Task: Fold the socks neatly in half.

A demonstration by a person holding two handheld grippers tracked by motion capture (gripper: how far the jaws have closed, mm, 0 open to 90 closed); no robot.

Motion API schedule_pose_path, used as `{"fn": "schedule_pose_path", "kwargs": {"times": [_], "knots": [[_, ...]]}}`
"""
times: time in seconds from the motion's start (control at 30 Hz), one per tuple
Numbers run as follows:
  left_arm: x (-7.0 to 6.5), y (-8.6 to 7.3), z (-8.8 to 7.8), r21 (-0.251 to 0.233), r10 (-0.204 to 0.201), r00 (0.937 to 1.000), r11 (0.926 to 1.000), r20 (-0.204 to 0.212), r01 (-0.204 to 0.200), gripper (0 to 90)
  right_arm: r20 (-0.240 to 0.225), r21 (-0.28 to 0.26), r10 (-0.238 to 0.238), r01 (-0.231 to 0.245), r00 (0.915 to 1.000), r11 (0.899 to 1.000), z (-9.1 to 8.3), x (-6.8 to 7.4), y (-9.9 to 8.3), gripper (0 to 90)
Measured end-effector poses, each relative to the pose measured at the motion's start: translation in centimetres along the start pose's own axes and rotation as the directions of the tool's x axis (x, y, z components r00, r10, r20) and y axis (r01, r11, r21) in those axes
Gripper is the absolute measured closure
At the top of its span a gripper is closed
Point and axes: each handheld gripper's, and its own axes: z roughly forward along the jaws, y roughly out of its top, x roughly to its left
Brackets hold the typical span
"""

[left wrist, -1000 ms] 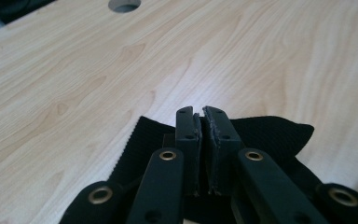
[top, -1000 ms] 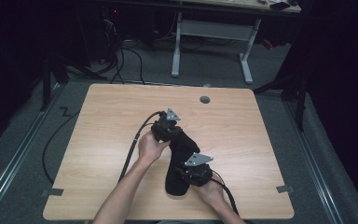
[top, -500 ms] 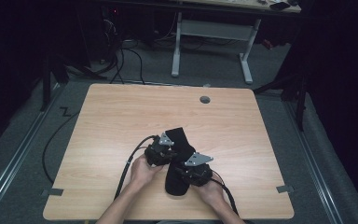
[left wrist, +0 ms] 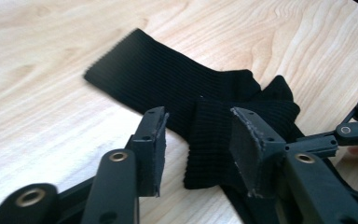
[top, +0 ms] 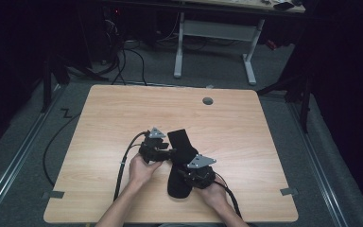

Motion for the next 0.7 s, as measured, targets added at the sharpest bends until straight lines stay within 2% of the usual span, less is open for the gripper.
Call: {"fn": "schedule_pose_path", "kwargs": {"times": [0.07, 0.2, 0.23, 0.3, 0.4, 0.47, 0.53, 0.63, 0.7], "knots": [[-0.2, 0.2, 0.8, 0.04, 0.007, 1.0, 0.9992, 0.005, -0.007, 54.1, 0.0, 0.001, 0.001, -0.001, 1.0, 1.0, 0.0, 0.0, 0.0, 63.8], [-0.6, 0.8, 2.0, 0.077, 0.019, 0.9997, 0.9968, 0.015, -0.021, 56.1, 0.0, 0.0, 0.0, 0.0, 1.0, 1.0, 0.0, 0.0, 0.0, 64.3], [-0.7, 0.9, 2.2, 0.079, 0.017, 0.9997, 0.9967, 0.015, -0.018, 58.4, -0.002, 0.003, -0.001, 0.001, 1.0, 1.0, -0.1, 0.0, 0.0, 64.8], [-0.7, 1.2, 2.9, 0.12, 0.033, 0.9994, 0.9922, 0.014, -0.034, 64.3, -0.007, 0.011, -0.001, 0.001, 1.0, 1.0, -0.1, -0.1, 0.0, 66.2], [-1.0, 1.5, 3.5, 0.153, 0.072, 0.9973, 0.9854, 0.015, -0.073, 75.2, -0.016, 0.029, -0.017, 0.017, 0.9997, 0.999, -0.2, -0.4, 0.2, 70.4], [-1.3, 1.9, 3.5, 0.152, 0.103, 0.9947, 0.9831, 0.002, -0.102, 81.3, -0.01, 0.032, -0.023, 0.024, 0.9997, 0.999, -0.3, -0.6, 0.2, 74.3], [-1.4, 2.3, 3.5, 0.142, 0.111, 0.9937, 0.9838, -0.009, -0.109, 82.9, -0.003, 0.036, -0.03, 0.03, 0.9996, 0.999, -0.4, -0.7, 0.2, 78.1], [-1.2, 3.1, 2.9, 0.105, 0.125, 0.9913, 0.9871, -0.039, -0.121, 83.6, 0.016, 0.036, -0.05, 0.049, 0.9986, 0.998, -0.6, -0.6, 0.1, 81.7], [-1.2, 3.5, 2.4, 0.064, 0.133, 0.9892, 0.9896, -0.062, -0.129, 83.4, 0.022, 0.04, -0.057, 0.056, 0.9981, 0.998, -0.7, -0.5, 0.1, 81.9]]}}
